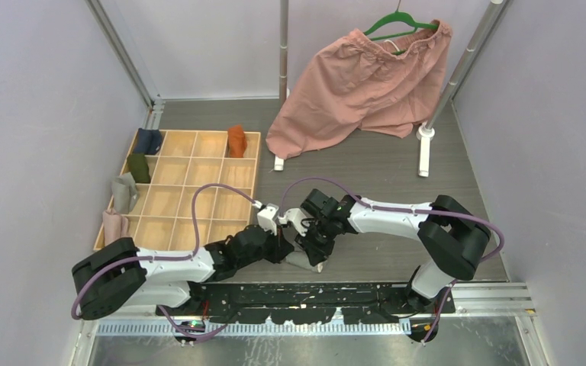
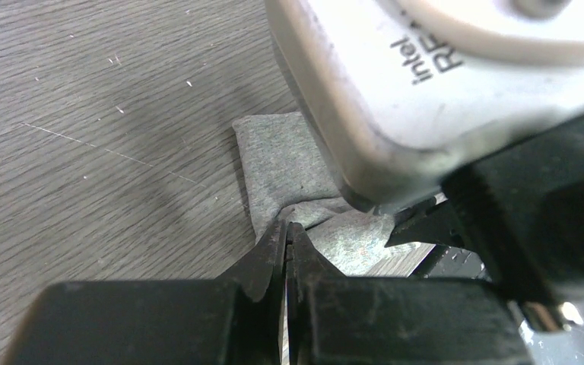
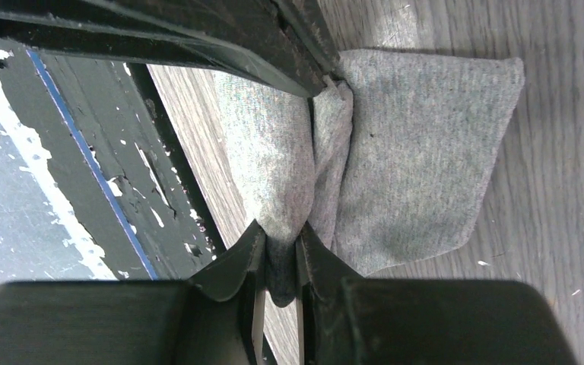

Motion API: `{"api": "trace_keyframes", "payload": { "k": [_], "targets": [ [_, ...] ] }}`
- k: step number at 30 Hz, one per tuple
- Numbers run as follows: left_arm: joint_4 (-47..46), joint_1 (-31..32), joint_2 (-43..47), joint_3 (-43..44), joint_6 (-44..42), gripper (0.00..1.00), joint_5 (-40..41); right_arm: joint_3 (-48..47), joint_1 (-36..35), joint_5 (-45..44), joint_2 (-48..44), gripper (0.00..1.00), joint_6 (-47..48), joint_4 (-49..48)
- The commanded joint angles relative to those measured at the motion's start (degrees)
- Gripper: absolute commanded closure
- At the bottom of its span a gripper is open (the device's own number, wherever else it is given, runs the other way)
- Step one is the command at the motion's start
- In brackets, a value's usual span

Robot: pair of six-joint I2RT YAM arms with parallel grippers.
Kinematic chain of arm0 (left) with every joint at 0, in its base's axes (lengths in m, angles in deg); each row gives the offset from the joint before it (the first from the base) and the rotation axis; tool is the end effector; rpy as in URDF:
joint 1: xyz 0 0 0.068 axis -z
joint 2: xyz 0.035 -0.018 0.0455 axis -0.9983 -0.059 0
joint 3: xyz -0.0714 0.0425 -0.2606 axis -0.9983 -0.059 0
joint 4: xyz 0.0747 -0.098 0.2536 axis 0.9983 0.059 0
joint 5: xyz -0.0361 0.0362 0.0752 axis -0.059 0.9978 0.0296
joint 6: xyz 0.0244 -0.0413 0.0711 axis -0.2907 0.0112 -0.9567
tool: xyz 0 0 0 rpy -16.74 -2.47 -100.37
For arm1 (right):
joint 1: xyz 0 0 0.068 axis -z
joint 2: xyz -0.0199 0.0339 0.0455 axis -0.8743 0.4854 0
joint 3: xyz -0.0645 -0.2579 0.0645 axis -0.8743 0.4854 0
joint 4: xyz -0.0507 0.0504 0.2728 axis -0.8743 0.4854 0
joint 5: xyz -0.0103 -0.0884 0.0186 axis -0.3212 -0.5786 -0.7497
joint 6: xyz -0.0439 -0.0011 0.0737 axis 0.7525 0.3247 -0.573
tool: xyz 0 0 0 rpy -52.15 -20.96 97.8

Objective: Roll the underwear
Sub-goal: Roll the underwear to the center of the board.

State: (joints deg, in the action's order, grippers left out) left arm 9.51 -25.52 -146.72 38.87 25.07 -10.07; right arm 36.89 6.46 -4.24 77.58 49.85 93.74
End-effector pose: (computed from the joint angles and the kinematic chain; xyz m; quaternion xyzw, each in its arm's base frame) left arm 0.1317 -0.2201 0.1094 0.1323 0.8507 -0.3568 0.3627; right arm 0.1576 0.2775 0.1142 -0.5423 0.7925 0.2687 0.0752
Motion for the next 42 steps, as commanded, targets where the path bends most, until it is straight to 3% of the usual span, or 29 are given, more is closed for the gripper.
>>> {"api": "trace_keyframes", "payload": {
  "k": [1,8,13,23,34,42],
  "targets": [
    [-4.28,1.33,-0.04,1.58,-2.6,0.99,-6.46,-0.34,-1.34,-0.34,0.74,0.87,-1.43,-6.71],
    [-2.09,1.31,12.31,-3.48,-1.13,0.99,0.58,3.32,-0.96,-2.26,-0.62,0.89,-8.03,-11.96],
    [-3.6,1.37,15.84,-5.07,-2.61,0.99,-2.37,6.25,-0.92,-3.29,-1.5,0.9,-12.1,-16.92],
    [-9.54,1.35,8.15,-6.35,-2.53,0.99,-6.3,7.2,-0.05,-3.72,-1.24,0.89,-15.43,-19.53],
    [-7.22,1.38,0.87,-3.95,-0.95,0.99,2.23,7.67,0.06,-3.34,-1.17,0.87,-15.62,-19.72],
    [-9.19,1.37,-6.46,-2.52,1.05,0.99,1.97,8.88,0.1,-9.14,-7.11,0.63,-16.77,-20.18]
  ]
}}
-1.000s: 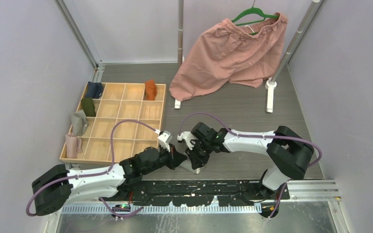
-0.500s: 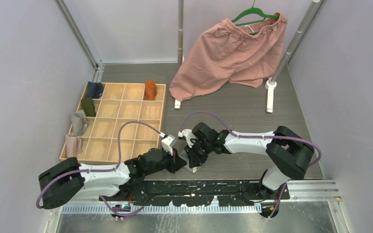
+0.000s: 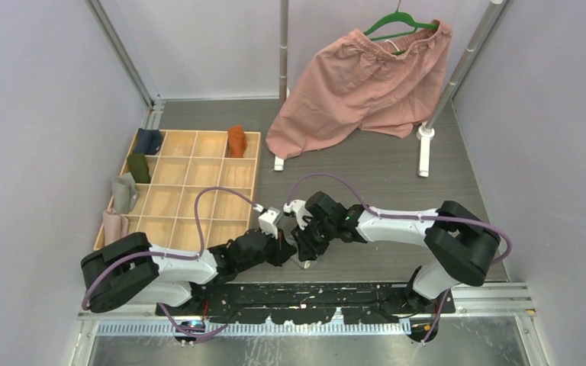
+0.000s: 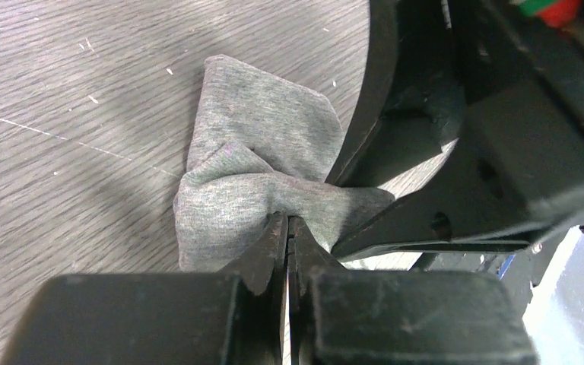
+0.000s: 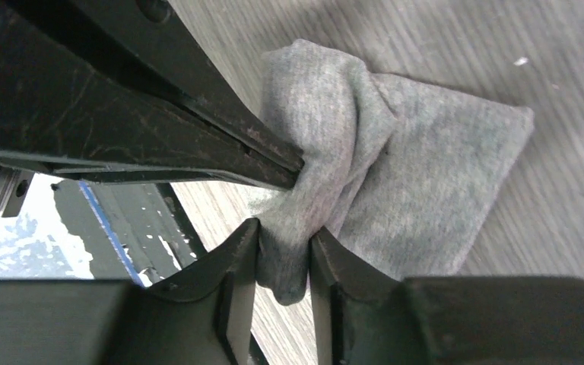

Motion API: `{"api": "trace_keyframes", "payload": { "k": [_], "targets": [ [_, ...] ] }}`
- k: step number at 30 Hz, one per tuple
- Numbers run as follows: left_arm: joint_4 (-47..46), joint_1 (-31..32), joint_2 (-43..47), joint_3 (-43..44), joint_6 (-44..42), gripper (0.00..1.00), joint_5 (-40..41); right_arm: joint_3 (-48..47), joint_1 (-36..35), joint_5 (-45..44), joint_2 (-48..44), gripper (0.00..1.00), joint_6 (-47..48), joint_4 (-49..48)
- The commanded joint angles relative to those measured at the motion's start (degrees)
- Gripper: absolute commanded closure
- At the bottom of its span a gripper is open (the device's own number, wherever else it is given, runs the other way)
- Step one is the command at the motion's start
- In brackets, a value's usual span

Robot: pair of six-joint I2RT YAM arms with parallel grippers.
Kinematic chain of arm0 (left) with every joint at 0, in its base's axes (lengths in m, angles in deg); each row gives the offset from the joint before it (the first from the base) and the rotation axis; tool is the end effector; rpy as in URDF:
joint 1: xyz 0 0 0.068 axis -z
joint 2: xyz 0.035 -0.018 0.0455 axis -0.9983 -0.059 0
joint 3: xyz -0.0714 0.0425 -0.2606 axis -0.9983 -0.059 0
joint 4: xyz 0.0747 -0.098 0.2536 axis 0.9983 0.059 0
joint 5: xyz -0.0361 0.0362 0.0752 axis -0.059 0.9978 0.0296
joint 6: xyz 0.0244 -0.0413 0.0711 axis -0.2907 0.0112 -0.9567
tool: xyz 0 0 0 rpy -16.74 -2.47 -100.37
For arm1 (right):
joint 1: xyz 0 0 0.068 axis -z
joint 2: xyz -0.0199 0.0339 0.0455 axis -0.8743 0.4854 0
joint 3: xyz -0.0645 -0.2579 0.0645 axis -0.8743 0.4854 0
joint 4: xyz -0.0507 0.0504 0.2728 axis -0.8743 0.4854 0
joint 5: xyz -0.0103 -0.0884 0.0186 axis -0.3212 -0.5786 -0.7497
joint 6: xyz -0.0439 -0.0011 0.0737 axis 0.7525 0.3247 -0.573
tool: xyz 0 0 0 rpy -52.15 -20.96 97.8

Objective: Roll the underwear
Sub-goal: Roll the underwear to the center of the board.

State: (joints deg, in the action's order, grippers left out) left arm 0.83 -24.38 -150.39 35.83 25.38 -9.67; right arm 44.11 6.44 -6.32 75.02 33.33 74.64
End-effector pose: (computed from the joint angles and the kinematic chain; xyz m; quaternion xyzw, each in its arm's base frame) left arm 0.1260 -0.2191 0.0968 0.1341 0.8414 -0.3712 0.3692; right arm 0.1648 0.2835 0.1108 -0.4328 0.8299 0.3180 0.1513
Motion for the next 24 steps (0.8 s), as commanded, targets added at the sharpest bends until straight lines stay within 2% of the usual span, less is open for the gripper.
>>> {"api": "trace_keyframes", "payload": {
  "k": [1,3,7,11,16,24],
  "targets": [
    [-0.71,0.23,-2.98,0.45,0.83,0.99,1.61,2.28,0.07,-8.53,-6.15,0.61,-0.65,-1.7],
    [-0.66,0.25,-3.02,0.42,0.86,0.99,1.63,3.51,0.11,-11.94,-9.8,0.56,-1.36,-2.72],
    [-0.09,0.24,-3.05,0.67,0.78,0.99,1.65,4.78,-0.68,-19.19,-15.93,0.55,-2.18,-2.58],
    [0.3,0.24,-3.48,1.14,1.06,0.99,1.67,5.18,-5.72,-27.29,-19.4,0.54,-0.06,-2.54],
    [0.63,0.25,-4.24,1.57,1.68,0.99,1.72,6.09,-14.55,-36.14,-19.36,0.46,5.49,-4.05],
    [0.46,0.21,-5.09,2.47,1.83,0.99,1.38,4.22,-22.27,-42.96,-14.65,0.42,20.46,-3.01]
  ]
}}
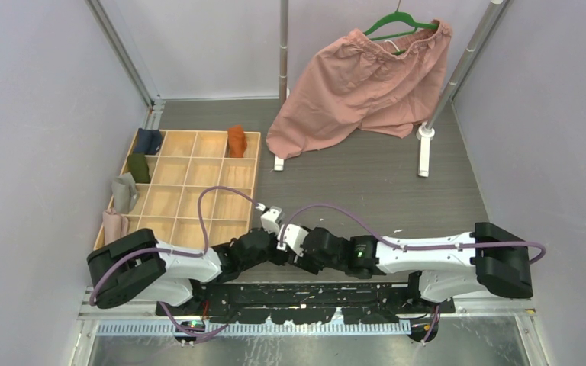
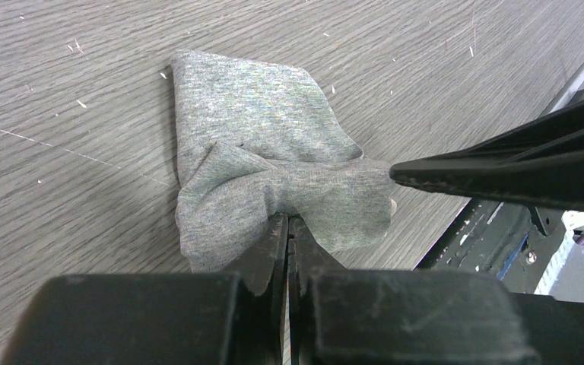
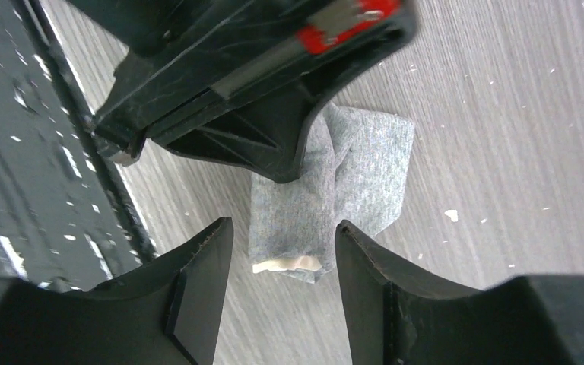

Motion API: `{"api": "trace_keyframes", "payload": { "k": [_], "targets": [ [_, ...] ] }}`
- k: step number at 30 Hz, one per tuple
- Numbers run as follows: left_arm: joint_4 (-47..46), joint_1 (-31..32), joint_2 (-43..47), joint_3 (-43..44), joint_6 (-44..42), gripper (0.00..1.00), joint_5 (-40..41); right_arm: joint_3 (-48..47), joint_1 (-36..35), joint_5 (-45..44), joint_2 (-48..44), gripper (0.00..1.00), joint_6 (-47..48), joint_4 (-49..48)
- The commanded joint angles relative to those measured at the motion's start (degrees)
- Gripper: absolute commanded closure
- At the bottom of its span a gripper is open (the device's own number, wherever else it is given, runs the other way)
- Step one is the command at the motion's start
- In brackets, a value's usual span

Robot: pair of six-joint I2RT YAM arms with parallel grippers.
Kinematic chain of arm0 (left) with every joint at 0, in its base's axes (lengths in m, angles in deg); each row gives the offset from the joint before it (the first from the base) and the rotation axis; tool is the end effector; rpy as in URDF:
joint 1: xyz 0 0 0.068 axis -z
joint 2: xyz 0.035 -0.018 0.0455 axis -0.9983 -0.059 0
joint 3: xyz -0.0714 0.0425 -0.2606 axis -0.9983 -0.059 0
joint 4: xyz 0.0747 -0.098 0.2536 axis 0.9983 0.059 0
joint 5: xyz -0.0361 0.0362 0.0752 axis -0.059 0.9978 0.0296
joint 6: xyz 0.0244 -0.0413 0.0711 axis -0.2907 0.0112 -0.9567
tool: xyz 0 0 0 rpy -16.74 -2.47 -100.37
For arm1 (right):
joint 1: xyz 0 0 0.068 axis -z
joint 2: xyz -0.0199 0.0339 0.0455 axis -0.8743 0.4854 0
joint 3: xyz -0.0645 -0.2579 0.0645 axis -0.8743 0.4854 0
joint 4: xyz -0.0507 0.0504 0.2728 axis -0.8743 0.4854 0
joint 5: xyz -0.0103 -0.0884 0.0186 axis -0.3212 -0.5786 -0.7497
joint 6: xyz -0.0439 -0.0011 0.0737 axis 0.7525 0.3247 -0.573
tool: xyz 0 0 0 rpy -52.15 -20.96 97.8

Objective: Roll the underwear
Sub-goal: Roll the underwear to the center of the board.

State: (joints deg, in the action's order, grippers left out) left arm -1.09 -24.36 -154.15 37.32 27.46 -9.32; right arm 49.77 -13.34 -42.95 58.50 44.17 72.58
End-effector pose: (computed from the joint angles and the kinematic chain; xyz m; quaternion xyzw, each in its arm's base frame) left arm 0.1301 -0.2261 0.0940 0.1178 0.8453 -0.3741 0.3628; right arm 0.0983 0.2871 0.1628 -0.5377 0.7341 0.1476 0.3877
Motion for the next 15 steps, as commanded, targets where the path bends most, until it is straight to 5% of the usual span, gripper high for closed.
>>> {"api": "trace_keyframes", "payload": {
  "k": [1,15],
  "targets": [
    [2.38,0.18,-1.56,1.04,-0.21,0.99,0.94,-1.9,-3.16,-7.27,2.73,0.42,11.16,-0.48],
    [2.36,0.2,-1.33,1.22,0.02,0.99,0.93,-4.28,-7.39,-14.34,13.53,0.41,19.84,-1.67]
  ]
}}
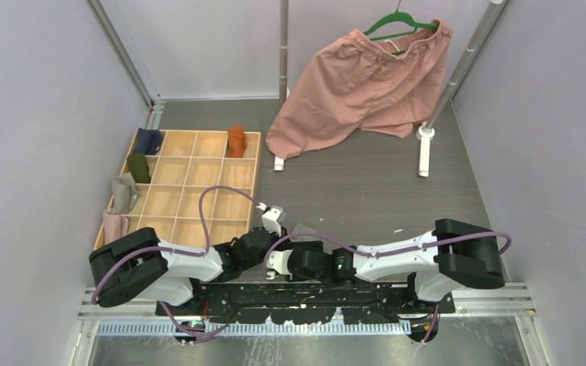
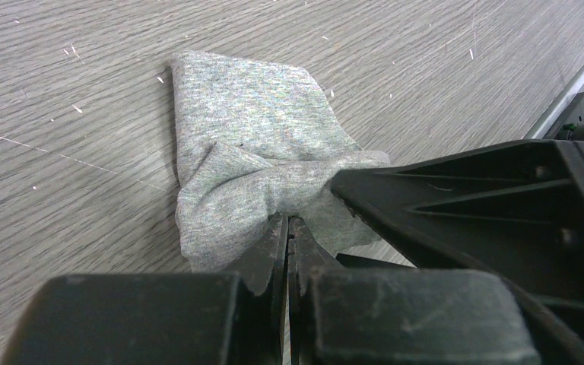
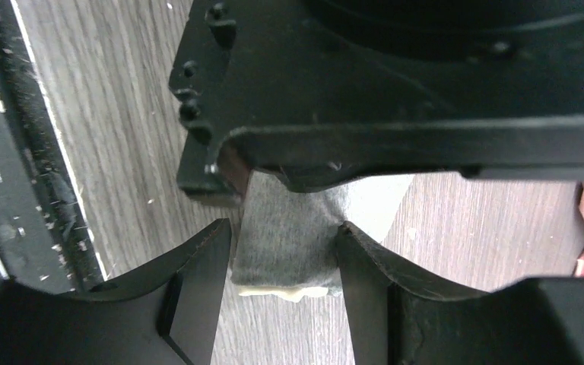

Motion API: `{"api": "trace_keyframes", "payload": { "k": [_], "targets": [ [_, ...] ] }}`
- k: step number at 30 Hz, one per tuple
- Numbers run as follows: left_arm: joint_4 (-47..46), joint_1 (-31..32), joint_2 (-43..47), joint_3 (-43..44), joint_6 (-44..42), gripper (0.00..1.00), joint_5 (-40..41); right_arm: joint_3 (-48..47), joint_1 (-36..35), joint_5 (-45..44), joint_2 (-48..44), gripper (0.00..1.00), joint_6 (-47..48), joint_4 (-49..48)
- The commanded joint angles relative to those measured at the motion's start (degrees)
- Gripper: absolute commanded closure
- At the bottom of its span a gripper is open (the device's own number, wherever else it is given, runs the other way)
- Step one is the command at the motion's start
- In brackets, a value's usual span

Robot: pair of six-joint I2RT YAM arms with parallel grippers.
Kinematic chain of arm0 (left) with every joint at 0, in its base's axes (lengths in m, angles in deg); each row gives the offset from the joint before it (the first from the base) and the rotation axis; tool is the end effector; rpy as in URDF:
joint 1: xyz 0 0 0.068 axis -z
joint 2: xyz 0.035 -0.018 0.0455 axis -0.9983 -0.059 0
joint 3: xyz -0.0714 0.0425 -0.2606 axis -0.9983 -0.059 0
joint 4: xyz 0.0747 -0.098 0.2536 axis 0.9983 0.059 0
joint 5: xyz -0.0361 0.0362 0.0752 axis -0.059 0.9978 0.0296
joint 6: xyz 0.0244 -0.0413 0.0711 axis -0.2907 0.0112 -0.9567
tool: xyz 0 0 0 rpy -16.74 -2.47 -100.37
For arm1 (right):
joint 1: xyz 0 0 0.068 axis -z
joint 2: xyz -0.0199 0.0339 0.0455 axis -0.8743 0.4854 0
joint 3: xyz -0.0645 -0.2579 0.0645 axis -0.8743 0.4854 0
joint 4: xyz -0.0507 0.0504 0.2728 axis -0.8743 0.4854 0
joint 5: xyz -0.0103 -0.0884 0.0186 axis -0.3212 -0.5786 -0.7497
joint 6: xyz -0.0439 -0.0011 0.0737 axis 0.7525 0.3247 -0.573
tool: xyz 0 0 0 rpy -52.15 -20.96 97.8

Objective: Roll the underwear
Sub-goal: Roll the underwear to the center of the board.

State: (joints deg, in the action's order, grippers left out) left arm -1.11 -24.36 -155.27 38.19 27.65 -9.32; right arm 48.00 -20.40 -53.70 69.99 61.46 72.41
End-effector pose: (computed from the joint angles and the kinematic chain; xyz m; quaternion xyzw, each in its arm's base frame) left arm 0.1319 -0.2295 0.0940 0.1167 0.8465 -0.3733 0.3612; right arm 0.0771 0.3049 0.1190 -0.6795 0.6311 -0.0073 0.3740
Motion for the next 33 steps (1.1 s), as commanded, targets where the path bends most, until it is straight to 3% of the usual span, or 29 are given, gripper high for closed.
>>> {"api": "trace_keyframes", "payload": {
  "k": [1,5,8,10,13,16,26,33],
  "targets": [
    [2.4,0.22,-0.18,0.35,-0.18,0.99,0.93,-2.56,-0.44,-4.22,2.54,0.41,2.65,-1.39],
    [2.4,0.18,0.08,0.31,-0.18,0.99,0.89,-2.95,-0.39,-5.59,5.28,0.44,1.94,-0.61],
    [2.56,0.21,0.39,0.35,-0.18,0.99,0.97,-2.95,-0.52,-6.68,6.79,0.52,0.82,-0.15],
    [2.71,0.22,0.8,0.21,-0.18,0.99,1.08,-2.96,-0.47,-7.31,7.47,0.62,-0.05,0.4],
    [3.3,0.22,2.4,-0.11,0.34,0.99,1.95,-2.35,-0.48,-7.84,7.52,0.84,-2.42,-0.14],
    [4.59,-0.08,7.09,-1.12,1.92,0.99,4.01,-0.83,-0.58,-8.47,6.47,0.98,-4.83,-2.48],
    [27.68,-0.22,33.52,-0.84,1.7,0.99,15.87,5.75,-0.66,-1.73,0.37,0.99,-12.52,-14.44],
    [33.05,-0.21,41.21,-1.87,1.26,0.99,15.24,9.69,1.91,7.85,-3.78,0.99,-20.91,-19.44]
  ]
}}
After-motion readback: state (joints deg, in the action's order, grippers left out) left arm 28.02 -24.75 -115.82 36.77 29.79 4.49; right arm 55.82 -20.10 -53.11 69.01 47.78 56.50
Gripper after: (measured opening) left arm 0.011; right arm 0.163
